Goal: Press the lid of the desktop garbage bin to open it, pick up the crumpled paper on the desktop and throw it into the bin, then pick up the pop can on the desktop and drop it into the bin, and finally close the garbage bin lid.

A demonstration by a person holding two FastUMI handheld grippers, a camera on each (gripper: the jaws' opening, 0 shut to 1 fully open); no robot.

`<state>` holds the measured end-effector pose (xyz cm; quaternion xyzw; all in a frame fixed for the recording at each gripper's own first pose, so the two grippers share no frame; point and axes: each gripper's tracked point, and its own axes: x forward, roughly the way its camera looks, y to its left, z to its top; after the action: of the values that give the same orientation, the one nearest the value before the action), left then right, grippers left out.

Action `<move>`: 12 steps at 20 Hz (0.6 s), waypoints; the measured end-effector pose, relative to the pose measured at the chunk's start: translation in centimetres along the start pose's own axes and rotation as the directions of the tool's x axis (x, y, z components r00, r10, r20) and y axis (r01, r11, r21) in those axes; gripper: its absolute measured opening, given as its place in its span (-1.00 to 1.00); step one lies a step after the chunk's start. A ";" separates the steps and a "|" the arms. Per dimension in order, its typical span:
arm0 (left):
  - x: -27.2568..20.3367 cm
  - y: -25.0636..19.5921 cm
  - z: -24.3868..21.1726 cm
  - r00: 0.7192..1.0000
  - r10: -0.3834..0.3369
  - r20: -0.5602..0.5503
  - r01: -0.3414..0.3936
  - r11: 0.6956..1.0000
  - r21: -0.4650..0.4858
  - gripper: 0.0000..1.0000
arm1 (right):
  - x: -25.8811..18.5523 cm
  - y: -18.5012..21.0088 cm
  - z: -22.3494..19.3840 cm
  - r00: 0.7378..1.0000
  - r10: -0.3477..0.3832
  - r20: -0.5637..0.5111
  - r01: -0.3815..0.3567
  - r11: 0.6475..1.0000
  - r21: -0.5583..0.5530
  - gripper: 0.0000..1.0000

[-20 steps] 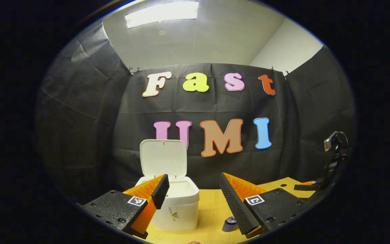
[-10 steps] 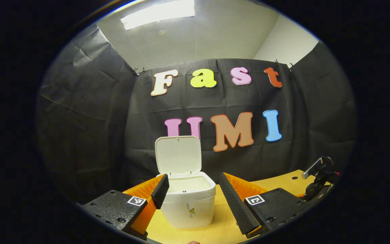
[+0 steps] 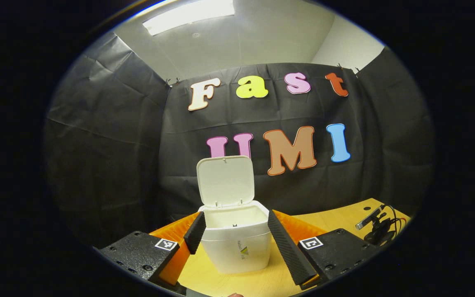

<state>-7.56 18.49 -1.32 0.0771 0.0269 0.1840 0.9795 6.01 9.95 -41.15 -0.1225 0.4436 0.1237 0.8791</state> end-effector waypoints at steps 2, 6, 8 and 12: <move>0.1 0.2 0.0 1.000 0.005 -0.002 -0.005 1.000 0.003 0.82 | 0.7 0.6 -1.1 0.999 0.012 -0.031 -0.012 1.000 -0.009 0.99; 0.3 0.1 -0.3 1.000 0.002 -0.010 -0.002 1.000 0.000 0.82 | 0.9 1.6 -1.3 0.997 0.053 -0.050 -0.054 0.999 -0.008 0.70; 0.4 0.0 -0.4 1.000 -0.002 -0.012 0.002 1.000 0.000 0.82 | 1.0 2.0 -1.2 0.995 0.080 -0.054 -0.080 0.997 -0.004 0.36; 0.5 0.0 -0.4 1.000 -0.004 -0.012 0.004 1.000 0.000 0.83 | 1.6 2.5 -1.1 0.992 0.116 -0.057 -0.113 0.992 0.053 -0.12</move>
<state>-7.16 18.74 -1.69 0.0762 0.0330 0.1824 0.9797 5.27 12.13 -43.34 -0.0784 0.4792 0.1592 0.8596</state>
